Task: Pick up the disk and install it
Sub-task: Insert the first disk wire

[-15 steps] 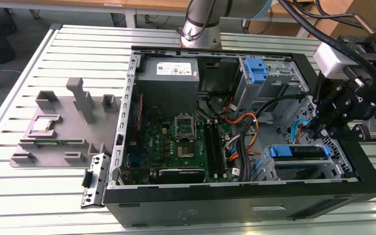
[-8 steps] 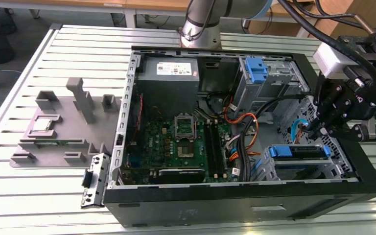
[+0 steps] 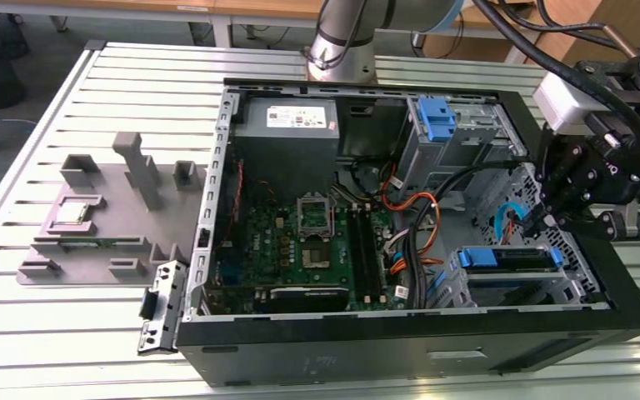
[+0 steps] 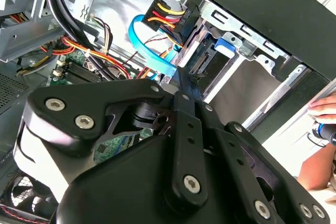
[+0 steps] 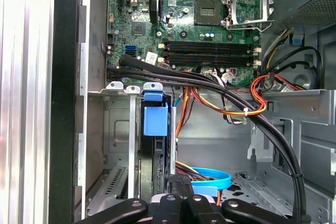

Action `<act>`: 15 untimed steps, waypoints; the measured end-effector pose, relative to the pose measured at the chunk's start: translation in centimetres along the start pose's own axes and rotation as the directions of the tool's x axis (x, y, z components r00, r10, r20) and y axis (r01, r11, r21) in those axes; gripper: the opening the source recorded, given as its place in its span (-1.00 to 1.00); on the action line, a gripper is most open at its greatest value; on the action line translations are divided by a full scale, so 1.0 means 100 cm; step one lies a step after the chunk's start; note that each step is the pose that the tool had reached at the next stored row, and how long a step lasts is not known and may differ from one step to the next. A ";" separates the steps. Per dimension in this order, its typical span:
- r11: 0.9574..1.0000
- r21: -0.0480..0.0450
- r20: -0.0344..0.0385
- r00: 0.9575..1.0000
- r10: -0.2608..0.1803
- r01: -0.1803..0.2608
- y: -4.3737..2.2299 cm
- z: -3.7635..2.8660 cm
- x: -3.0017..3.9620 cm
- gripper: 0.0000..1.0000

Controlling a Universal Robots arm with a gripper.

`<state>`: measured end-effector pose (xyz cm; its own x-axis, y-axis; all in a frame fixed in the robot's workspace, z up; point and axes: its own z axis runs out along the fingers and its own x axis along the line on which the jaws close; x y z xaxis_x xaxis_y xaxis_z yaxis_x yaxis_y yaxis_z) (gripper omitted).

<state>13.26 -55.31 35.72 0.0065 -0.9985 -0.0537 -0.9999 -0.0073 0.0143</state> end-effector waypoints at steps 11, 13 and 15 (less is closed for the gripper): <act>1.000 0.000 0.000 1.000 0.000 0.000 0.0000 0.0000 0.0002 -0.77; 1.000 0.000 0.000 1.000 0.000 0.000 0.0000 0.0000 0.0003 -0.65; 1.000 0.000 0.000 1.000 0.000 0.000 0.0000 0.0000 0.0003 -0.53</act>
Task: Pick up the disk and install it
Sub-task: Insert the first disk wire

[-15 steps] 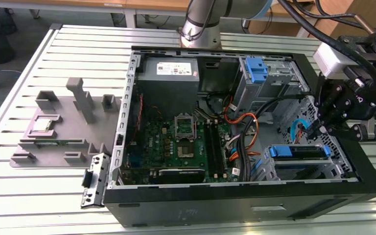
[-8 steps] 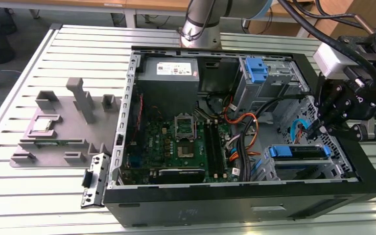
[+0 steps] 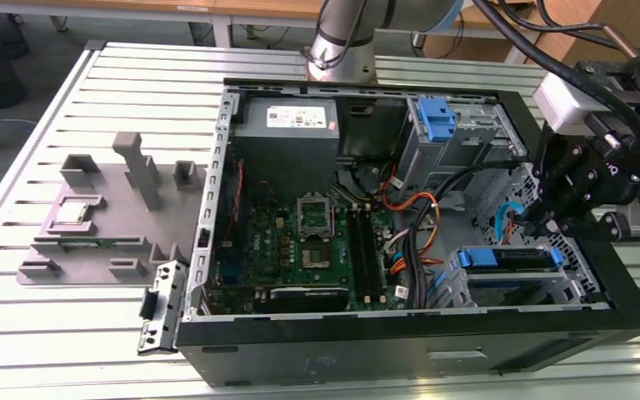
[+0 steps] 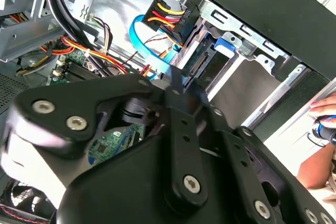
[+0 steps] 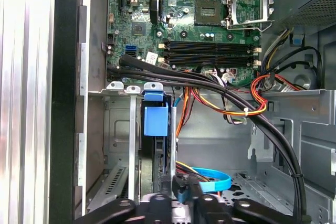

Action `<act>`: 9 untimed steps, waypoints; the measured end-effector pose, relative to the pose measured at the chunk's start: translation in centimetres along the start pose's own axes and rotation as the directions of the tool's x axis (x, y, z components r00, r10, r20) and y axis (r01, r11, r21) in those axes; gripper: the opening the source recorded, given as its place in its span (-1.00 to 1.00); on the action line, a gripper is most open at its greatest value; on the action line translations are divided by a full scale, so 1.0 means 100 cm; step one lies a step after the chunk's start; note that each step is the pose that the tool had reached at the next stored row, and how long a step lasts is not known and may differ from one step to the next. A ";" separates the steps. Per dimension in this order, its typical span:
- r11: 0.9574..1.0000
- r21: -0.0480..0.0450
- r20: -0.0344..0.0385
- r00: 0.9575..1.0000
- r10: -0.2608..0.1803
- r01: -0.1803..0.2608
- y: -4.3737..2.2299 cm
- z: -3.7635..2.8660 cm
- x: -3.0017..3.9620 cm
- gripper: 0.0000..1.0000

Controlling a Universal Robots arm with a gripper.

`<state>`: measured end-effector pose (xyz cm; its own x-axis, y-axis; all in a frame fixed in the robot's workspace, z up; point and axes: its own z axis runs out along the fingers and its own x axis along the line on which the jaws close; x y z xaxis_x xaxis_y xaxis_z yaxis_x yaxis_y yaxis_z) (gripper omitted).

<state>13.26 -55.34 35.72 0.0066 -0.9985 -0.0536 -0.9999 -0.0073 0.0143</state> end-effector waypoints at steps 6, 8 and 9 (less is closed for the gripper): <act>1.000 0.000 0.000 1.000 0.009 -0.009 -0.0004 0.0002 0.0001 -0.40; 1.000 0.001 0.000 1.000 0.025 -0.025 -0.0005 0.0003 0.0001 -0.40; 0.999 0.001 0.001 0.999 0.034 -0.034 -0.0006 0.0005 0.0001 -0.40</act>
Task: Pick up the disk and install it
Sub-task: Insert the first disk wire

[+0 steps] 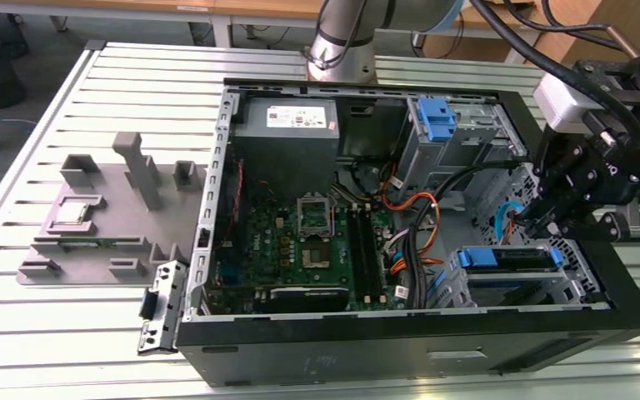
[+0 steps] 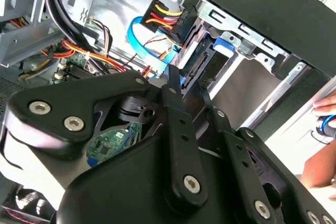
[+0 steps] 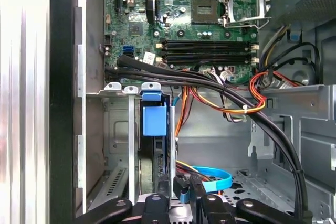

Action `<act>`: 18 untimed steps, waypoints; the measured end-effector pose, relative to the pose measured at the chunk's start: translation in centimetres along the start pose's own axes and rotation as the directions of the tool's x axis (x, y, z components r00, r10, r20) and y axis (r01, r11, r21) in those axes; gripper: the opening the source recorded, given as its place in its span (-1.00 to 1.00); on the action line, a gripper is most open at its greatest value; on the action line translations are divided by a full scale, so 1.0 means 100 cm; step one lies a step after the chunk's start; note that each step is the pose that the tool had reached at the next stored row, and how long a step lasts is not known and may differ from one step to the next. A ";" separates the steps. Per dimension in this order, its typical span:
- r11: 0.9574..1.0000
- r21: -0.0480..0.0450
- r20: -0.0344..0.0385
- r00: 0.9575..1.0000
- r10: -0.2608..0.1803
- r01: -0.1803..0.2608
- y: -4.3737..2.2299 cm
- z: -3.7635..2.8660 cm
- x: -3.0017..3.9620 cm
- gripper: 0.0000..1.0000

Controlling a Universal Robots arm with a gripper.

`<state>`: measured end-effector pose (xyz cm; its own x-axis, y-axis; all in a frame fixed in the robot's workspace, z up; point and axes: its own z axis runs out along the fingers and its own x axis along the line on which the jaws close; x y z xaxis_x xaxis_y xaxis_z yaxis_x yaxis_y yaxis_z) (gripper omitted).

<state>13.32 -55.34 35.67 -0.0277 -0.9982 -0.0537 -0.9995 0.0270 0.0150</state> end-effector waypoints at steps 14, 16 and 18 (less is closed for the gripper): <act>0.998 0.005 -0.021 0.998 0.065 -0.065 -0.0035 0.0029 0.0002 -0.40; 0.998 0.005 -0.025 0.998 0.065 -0.065 -0.0035 0.0033 0.0003 -0.40; 0.998 0.005 -0.026 0.998 0.065 -0.065 -0.0035 0.0032 0.0003 -0.40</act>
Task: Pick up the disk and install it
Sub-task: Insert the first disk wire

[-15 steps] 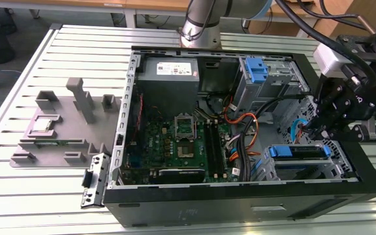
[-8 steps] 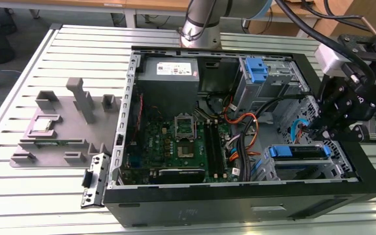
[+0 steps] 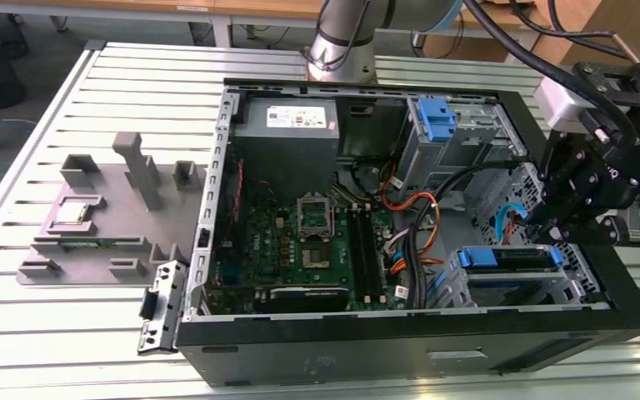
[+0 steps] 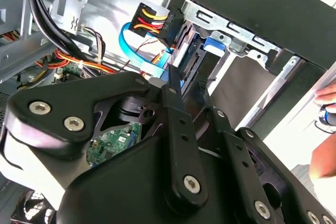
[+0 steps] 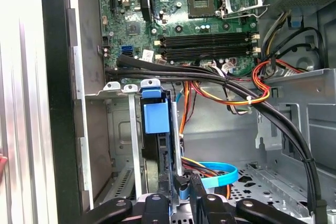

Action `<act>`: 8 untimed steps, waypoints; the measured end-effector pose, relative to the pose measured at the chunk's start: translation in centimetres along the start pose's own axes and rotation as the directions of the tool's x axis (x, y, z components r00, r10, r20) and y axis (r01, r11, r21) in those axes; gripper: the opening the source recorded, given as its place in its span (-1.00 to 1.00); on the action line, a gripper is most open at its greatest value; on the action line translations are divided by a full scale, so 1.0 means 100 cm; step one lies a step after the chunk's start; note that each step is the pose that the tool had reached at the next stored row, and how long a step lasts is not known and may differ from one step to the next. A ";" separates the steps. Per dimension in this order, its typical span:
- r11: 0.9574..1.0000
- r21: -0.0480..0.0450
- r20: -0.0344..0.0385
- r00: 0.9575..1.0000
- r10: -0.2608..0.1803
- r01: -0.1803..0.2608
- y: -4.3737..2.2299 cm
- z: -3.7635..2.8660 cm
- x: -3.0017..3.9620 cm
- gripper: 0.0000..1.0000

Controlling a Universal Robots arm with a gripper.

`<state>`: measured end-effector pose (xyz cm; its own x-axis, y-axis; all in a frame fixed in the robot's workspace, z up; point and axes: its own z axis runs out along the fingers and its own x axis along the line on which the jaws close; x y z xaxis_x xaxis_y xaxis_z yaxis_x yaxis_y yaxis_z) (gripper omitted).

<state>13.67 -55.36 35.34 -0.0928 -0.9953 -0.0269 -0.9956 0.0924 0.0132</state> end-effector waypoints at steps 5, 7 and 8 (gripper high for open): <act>1.000 0.000 0.000 1.000 0.000 0.000 0.0000 0.0001 0.0000 -0.40; 1.000 0.000 0.000 1.000 0.000 0.000 0.0000 0.0001 -0.0001 -0.40; 1.000 0.000 0.000 1.000 0.000 0.000 0.0000 0.0001 -0.0001 -0.40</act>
<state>13.67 -55.36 35.33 -0.0928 -0.9953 -0.0265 -0.9956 0.0924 0.0132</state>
